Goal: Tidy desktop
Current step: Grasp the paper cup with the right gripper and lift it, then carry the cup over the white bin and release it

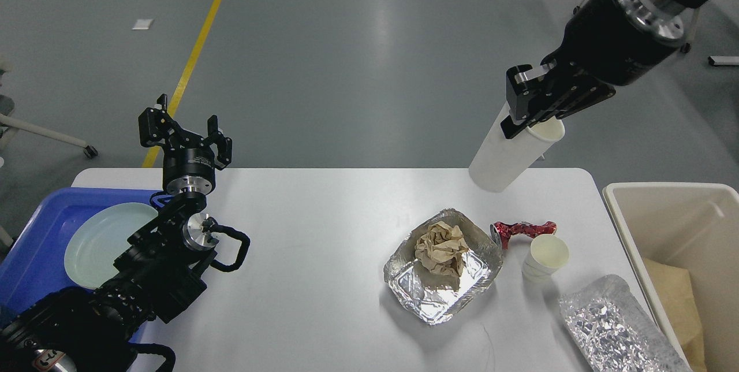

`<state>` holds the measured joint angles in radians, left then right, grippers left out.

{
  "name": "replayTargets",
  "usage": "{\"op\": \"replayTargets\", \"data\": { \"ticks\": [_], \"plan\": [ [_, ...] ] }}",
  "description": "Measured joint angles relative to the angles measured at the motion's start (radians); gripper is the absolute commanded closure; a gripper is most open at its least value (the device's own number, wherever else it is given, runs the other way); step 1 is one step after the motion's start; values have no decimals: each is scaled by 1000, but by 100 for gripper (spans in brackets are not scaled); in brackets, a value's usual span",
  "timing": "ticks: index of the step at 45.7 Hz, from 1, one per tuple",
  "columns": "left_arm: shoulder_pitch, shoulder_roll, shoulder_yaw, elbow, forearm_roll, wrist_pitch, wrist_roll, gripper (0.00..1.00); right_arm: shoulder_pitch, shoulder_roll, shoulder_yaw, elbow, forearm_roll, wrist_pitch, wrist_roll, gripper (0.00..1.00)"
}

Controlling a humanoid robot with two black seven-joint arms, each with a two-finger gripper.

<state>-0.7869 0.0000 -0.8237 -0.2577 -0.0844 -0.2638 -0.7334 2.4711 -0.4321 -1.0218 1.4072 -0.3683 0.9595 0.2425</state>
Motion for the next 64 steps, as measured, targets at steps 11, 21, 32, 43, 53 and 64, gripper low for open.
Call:
{"op": "replayTargets", "data": {
  "ticks": [11,21,32,43,53,64],
  "plan": [
    [0,0,0,0,0,0,0,0,205,-36,7,210,33,1,-3,100],
    [0,0,0,0,0,0,0,0,49,-24,-52,111,-33,-1,-22,100],
    [0,0,0,0,0,0,0,0,-356,-19,-184,-268,-201,-135,-25,100],
    [0,0,0,0,0,0,0,0,-777,-1,-202,-719,-211,-165,-23,100],
    [0,0,0,0,0,0,0,0,-1093,24,-206,-1036,-206,-203,-22,45],
    [0,0,0,0,0,0,0,0,-1277,62,-212,-1217,-196,-250,-22,0]
  ]
}}
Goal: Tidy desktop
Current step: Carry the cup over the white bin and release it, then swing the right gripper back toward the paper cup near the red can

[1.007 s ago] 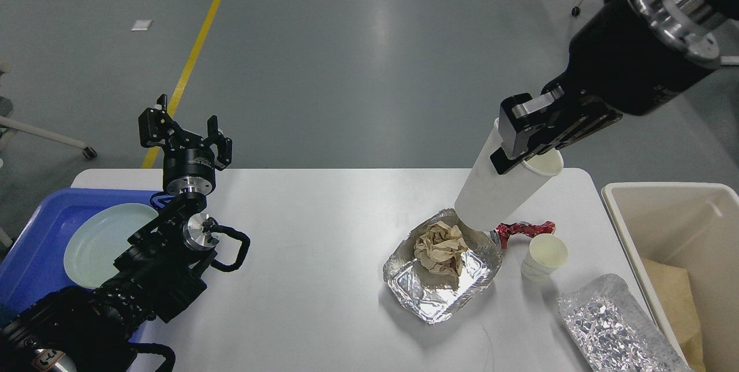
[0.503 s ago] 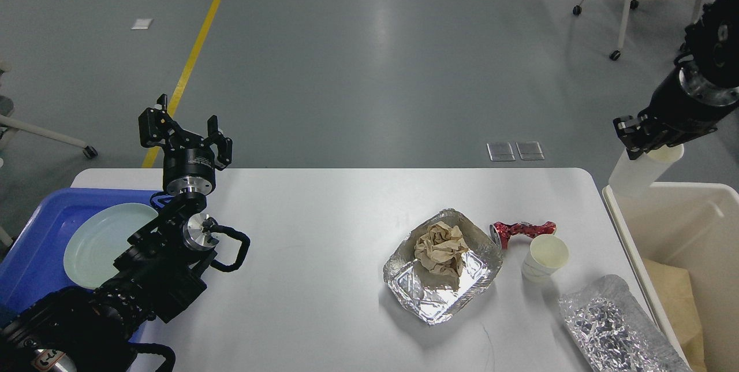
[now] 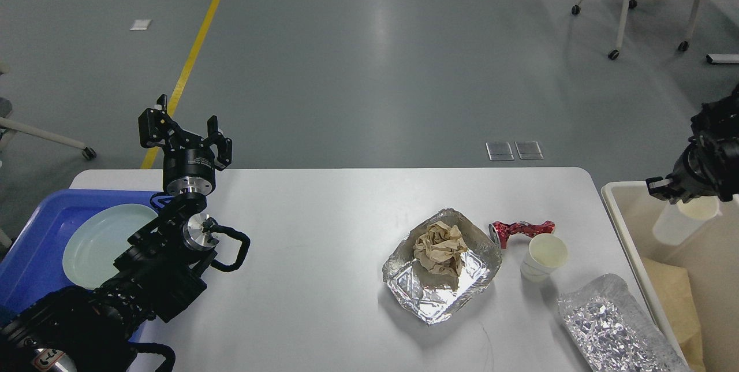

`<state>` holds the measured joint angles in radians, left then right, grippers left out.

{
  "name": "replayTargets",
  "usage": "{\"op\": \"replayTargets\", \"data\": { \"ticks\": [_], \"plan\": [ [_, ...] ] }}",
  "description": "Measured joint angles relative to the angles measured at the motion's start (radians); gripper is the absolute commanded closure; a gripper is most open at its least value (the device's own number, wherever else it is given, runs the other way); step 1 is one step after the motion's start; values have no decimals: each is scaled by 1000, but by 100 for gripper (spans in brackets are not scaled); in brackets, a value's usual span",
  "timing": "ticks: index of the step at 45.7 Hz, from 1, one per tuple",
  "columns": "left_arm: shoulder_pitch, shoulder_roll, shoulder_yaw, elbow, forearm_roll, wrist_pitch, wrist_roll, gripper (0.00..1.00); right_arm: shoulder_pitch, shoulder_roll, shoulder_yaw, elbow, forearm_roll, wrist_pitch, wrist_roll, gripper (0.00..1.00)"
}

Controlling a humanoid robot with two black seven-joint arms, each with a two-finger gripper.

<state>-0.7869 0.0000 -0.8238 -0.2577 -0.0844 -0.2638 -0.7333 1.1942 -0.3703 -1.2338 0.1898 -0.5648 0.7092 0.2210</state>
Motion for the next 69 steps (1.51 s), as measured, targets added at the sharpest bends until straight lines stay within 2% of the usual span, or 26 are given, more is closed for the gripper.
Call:
{"op": "replayTargets", "data": {
  "ticks": [13,22,27,41,55,62,69],
  "plan": [
    [0,0,0,0,0,0,0,0,29,28,1,-13,28,14,7,0],
    [0,0,0,0,0,0,0,0,202,109,18,11,111,205,16,0],
    [0,0,0,0,0,0,0,0,357,159,36,68,216,247,18,0],
    [0,0,0,0,0,0,0,0,751,217,124,429,278,251,15,0],
    [0,0,0,0,0,0,0,0,1048,214,191,841,296,251,12,0],
    [0,0,0,0,0,0,0,0,1160,212,193,980,299,251,11,0],
    [0,0,0,0,0,0,0,0,1188,210,189,1035,292,249,4,0]
  ]
}}
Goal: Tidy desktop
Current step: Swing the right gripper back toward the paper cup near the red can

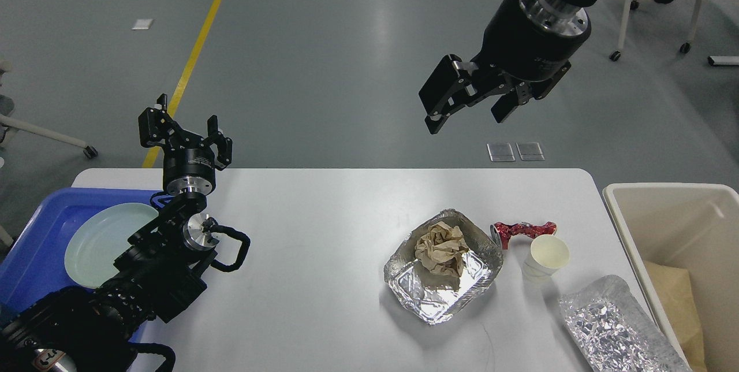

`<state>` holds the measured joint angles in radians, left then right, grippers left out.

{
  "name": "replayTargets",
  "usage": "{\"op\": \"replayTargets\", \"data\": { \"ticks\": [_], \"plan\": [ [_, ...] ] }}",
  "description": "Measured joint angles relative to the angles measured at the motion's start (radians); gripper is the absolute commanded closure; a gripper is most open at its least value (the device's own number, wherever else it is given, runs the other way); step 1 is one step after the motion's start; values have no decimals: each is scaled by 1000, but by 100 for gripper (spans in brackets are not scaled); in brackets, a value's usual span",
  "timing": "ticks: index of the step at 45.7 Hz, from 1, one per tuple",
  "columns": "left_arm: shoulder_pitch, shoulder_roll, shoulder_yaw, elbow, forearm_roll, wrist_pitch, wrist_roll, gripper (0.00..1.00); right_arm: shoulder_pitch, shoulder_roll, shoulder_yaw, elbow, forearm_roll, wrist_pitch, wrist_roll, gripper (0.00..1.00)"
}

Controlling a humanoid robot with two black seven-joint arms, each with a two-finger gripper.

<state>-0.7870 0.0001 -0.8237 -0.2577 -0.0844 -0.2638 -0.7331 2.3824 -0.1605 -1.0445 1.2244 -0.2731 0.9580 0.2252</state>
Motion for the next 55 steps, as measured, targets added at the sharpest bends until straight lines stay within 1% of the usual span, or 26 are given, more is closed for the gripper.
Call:
{"op": "replayTargets", "data": {
  "ticks": [2,5,12,18,23,30,40,47,55],
  "plan": [
    [0,0,0,0,0,0,0,0,-1,-5,-1,13,-5,-17,-2,0],
    [0,0,0,0,0,0,0,0,-15,-9,-6,35,-9,-73,-4,0],
    [0,0,0,0,0,0,0,0,-81,-11,-29,82,-43,-259,-9,0],
    [0,0,0,0,0,0,0,0,-166,-11,-75,88,-85,-412,-24,0],
    [0,0,0,0,0,0,0,0,-208,-11,-123,86,-97,-493,-26,0],
    [0,0,0,0,0,0,0,0,-268,-32,-153,81,-98,-522,-26,0],
    [0,0,0,0,0,0,0,0,-423,-59,-223,24,-99,-551,-26,0],
    [0,0,0,0,0,0,0,0,-550,-90,-238,-61,-100,-556,-26,0],
    [0,0,0,0,0,0,0,0,-690,-100,-245,-192,-104,-556,-26,0]
  ]
}}
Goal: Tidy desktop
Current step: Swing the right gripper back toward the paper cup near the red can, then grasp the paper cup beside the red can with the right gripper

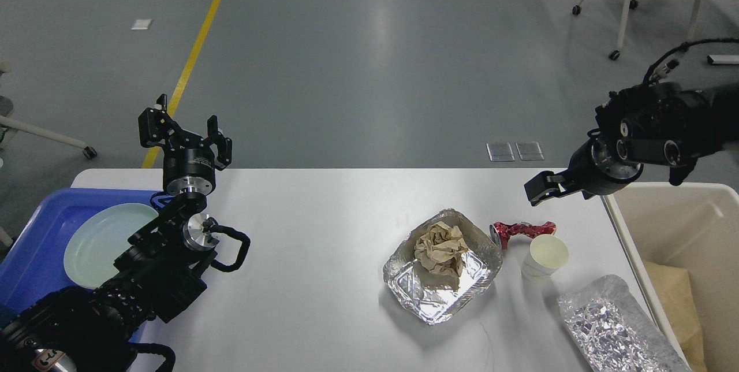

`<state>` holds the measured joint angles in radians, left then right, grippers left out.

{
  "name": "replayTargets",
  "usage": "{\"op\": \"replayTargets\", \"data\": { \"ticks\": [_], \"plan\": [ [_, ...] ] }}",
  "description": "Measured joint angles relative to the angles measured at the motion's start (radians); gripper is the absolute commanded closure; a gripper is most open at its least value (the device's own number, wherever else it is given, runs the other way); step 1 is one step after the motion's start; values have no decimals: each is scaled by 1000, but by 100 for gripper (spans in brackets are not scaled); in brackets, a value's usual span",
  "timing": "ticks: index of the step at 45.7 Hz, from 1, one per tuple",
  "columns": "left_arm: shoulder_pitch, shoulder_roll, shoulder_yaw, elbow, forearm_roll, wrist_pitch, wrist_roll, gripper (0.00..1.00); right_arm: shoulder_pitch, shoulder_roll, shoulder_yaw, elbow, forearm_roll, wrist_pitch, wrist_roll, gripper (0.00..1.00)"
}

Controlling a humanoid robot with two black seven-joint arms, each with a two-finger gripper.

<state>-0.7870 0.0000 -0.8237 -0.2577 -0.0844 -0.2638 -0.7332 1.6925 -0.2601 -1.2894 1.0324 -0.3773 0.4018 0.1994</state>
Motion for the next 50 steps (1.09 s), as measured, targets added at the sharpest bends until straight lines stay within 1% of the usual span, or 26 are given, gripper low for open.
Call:
{"op": "replayTargets", "data": {
  "ticks": [11,21,31,37,41,45,46,47,48,49,50],
  "plan": [
    [0,0,0,0,0,0,0,0,-134,5,-37,-65,-10,-4,0,2],
    [0,0,0,0,0,0,0,0,-185,-5,-46,-78,-26,-70,2,4],
    [0,0,0,0,0,0,0,0,-270,8,-31,-165,-29,-121,7,4],
    [0,0,0,0,0,0,0,0,-298,13,-28,-180,-29,-140,9,5],
    [0,0,0,0,0,0,0,0,-306,18,-27,-181,-28,-142,9,9],
    [0,0,0,0,0,0,0,0,-315,31,-27,-181,-28,-143,9,19],
    [0,0,0,0,0,0,0,0,-317,34,-27,-181,-28,-143,9,22],
    [0,0,0,0,0,0,0,0,-320,37,-27,-181,-27,-143,9,28],
    [0,0,0,0,0,0,0,0,-323,39,-27,-181,-27,-143,9,37],
    [0,0,0,0,0,0,0,0,-326,42,-27,-181,-27,-143,9,50],
    [0,0,0,0,0,0,0,0,-330,45,-27,-181,-26,-142,9,72]
  ]
}}
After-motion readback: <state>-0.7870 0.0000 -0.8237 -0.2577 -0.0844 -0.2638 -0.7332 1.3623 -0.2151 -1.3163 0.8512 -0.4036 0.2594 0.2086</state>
